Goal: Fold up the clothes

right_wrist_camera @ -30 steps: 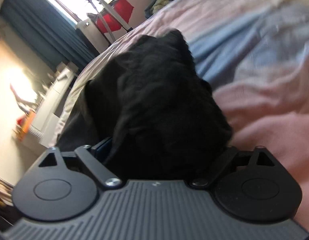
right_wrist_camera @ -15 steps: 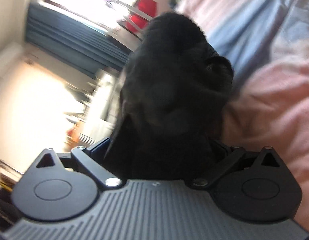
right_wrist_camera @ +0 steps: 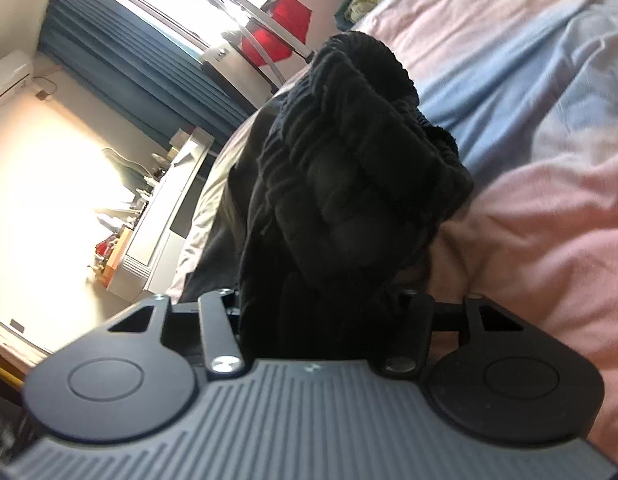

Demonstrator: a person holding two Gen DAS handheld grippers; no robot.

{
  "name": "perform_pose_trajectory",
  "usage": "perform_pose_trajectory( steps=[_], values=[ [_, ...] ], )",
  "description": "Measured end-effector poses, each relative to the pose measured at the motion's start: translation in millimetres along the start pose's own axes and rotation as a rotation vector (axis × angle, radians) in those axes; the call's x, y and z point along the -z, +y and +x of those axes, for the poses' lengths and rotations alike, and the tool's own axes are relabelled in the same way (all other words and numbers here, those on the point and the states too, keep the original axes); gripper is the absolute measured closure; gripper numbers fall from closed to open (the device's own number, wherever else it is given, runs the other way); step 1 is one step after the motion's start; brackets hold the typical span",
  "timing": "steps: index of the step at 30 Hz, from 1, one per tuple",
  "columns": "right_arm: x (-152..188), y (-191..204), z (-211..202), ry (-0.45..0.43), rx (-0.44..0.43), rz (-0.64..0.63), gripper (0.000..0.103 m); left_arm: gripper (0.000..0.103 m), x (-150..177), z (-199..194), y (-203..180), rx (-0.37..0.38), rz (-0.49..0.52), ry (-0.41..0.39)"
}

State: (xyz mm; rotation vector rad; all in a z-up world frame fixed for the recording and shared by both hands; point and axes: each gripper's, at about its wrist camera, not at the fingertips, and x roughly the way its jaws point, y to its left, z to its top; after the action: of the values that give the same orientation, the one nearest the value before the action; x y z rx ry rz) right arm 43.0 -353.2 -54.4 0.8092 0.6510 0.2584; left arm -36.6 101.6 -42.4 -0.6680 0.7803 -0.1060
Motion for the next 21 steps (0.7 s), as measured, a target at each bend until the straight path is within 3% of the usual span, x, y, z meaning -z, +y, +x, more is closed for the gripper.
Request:
perform_pose_trajectory(
  steps=[2,4,10,13,17,21],
  values=[
    [-4,-1,-1,-0.010,-0.003,-0.002,0.047,0.000,-13,35,18,0.059,-0.114,0.129],
    [-5,-2,0,-0.022,-0.010,-0.001,0.047,0.000,-17,61,35,0.091,-0.225,0.197],
    [-10,3,4,-0.040,-0.017,0.016,0.047,0.000,-16,83,32,0.226,-0.184,0.215],
    [-9,5,-4,-0.066,-0.033,0.007,0.048,0.000,-11,87,31,0.250,-0.175,0.225],
    [-13,19,-9,-0.108,-0.094,-0.008,0.048,0.000,-11,91,47,0.318,-0.235,0.224],
    [-12,18,6,-0.070,-0.017,0.021,0.049,0.000,-14,98,57,0.353,-0.299,0.228]
  ],
)
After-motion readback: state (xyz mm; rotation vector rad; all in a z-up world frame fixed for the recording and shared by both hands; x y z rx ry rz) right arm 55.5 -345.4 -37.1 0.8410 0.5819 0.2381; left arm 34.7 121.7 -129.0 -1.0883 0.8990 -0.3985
